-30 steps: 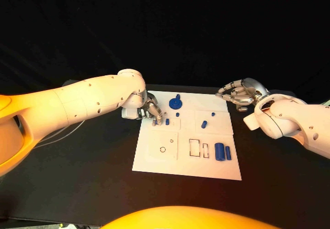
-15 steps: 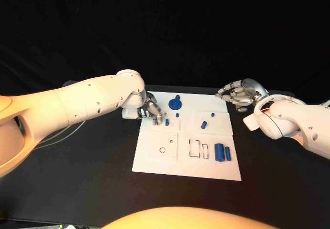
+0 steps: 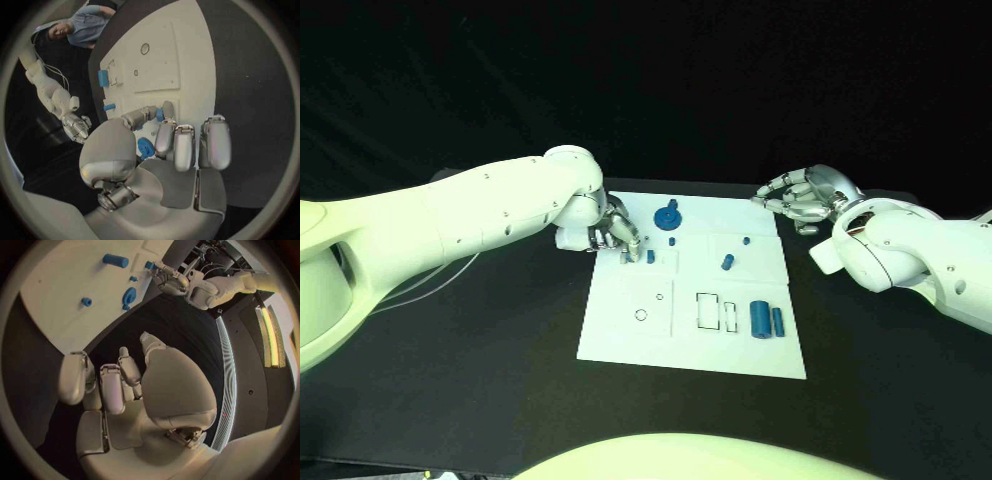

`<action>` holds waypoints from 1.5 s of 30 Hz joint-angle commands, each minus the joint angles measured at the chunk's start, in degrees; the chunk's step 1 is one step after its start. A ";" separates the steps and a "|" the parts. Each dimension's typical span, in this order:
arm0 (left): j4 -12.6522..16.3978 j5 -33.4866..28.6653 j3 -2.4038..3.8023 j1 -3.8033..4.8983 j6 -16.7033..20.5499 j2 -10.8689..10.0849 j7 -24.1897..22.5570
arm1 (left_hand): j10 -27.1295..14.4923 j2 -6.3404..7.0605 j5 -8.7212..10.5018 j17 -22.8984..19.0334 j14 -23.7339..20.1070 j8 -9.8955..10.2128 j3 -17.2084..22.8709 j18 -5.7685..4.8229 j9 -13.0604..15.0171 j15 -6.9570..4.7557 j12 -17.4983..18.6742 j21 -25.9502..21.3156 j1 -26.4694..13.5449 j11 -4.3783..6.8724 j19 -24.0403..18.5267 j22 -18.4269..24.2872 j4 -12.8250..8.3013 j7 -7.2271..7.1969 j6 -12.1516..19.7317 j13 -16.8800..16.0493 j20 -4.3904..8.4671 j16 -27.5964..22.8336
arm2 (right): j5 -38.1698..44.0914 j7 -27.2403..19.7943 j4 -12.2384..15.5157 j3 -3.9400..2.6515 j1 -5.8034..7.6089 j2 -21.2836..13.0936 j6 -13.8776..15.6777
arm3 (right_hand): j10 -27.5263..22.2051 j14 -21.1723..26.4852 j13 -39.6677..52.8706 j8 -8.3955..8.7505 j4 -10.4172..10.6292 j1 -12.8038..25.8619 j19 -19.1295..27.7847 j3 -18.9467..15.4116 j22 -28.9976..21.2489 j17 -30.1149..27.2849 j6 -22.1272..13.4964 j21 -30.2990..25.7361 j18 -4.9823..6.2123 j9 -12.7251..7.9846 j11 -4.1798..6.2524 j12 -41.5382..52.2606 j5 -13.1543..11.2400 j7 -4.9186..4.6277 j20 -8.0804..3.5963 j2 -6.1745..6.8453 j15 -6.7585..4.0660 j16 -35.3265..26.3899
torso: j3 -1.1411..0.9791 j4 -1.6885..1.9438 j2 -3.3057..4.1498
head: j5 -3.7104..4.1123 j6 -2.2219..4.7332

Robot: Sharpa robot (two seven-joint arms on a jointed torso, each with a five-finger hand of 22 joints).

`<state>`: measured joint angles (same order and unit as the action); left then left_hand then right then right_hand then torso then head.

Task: Assemble the parts on the task board

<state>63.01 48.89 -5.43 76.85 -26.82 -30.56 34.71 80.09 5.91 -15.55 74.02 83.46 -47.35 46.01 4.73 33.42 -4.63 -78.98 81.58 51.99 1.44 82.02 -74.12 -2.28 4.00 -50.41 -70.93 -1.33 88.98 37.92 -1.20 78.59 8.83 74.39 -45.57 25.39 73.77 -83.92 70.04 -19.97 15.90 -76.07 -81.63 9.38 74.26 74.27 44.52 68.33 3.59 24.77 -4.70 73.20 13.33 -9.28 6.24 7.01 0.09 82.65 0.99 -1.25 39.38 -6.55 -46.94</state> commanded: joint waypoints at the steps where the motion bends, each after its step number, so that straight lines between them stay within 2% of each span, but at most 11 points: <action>1: 0.08 -0.16 -0.06 -0.11 1.60 0.16 -0.28 | 1.72 -2.96 -4.70 15.56 6.43 -0.75 2.76 -1.62 1.87 -0.50 0.49 -0.38 1.19 0.89 0.90 -5.02 0.33 -2.41 -2.30 0.74 0.06 0.81 | 0.03 -0.13 0.00 -0.01 -0.04 0.06 -0.15 | -0.51 -3.17 -0.07 -1.29 0.37 2.47 0.42 2.62 5.00 4.24 -0.50 -1.01 1.07 -0.29 0.41 -0.41 1.27 0.12 -0.46 0.07 -0.21 -0.32 | -0.01 -0.05 0.03 | -0.05 0.08; 11: 0.03 0.14 -0.05 -0.11 4.38 0.09 -0.99 | 1.62 -3.11 -4.61 15.46 6.40 -0.72 2.65 -1.62 1.90 -0.48 0.60 -0.40 1.19 0.86 0.89 -5.01 0.48 -2.37 -2.22 0.88 0.05 0.76 | 0.02 -0.15 0.01 -0.01 -0.05 0.06 -0.12 | -0.51 -3.17 -0.07 -1.29 0.37 2.47 0.42 2.62 5.00 4.24 -0.50 -1.01 1.07 -0.29 0.41 -0.41 1.27 0.12 -0.46 0.07 -0.21 -0.32 | -0.04 -0.04 0.04 | 0.00 0.18; 25: -0.51 0.49 -0.12 -0.12 3.44 0.63 -0.70 | 1.56 -3.22 -4.52 15.47 6.40 -0.71 2.58 -1.61 1.93 -0.46 0.66 -0.42 1.23 0.84 0.87 -4.99 0.55 -2.35 -2.15 0.97 0.03 0.77 | 0.02 -0.13 0.10 -0.01 -0.05 0.01 -0.11 | -0.51 -3.17 -0.07 -1.29 0.37 2.47 0.42 2.62 5.00 4.24 -0.50 -1.01 1.07 -0.29 0.41 -0.41 1.27 0.12 -0.46 0.07 -0.21 -0.32 | 0.00 -0.07 0.03 | 0.04 0.08; 45: -1.02 0.97 -0.29 -0.16 4.67 0.94 -0.96 | 1.46 -3.23 -4.42 15.32 6.36 -0.69 2.48 -1.58 1.97 -0.45 0.77 -0.53 1.29 0.83 0.79 -4.86 0.53 -2.34 -2.07 1.13 0.02 0.69 | 0.02 -0.15 0.07 -0.01 -0.05 0.05 -0.15 | -0.51 -3.17 -0.07 -1.29 0.37 2.47 0.42 2.62 5.00 4.24 -0.50 -1.01 1.07 -0.29 0.41 -0.41 1.27 0.12 -0.46 0.07 -0.21 -0.32 | -0.01 -0.02 0.01 | 0.14 0.05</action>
<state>62.02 49.77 -5.62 76.81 -22.13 -29.73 33.78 80.09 5.91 -15.55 74.03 83.46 -46.89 46.01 4.73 33.44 -4.63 -78.69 81.57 51.99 1.44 82.02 -74.12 -2.28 4.00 -50.41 -70.34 -1.33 88.98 37.90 -1.21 78.62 8.83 74.37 -45.56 25.39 73.77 -83.92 70.04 -19.98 15.90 -76.07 -81.63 9.38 74.26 74.27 44.52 68.33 3.59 24.77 -4.70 73.20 13.33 -9.28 6.24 7.01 0.09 82.65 0.99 -1.28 39.41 -6.42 -46.89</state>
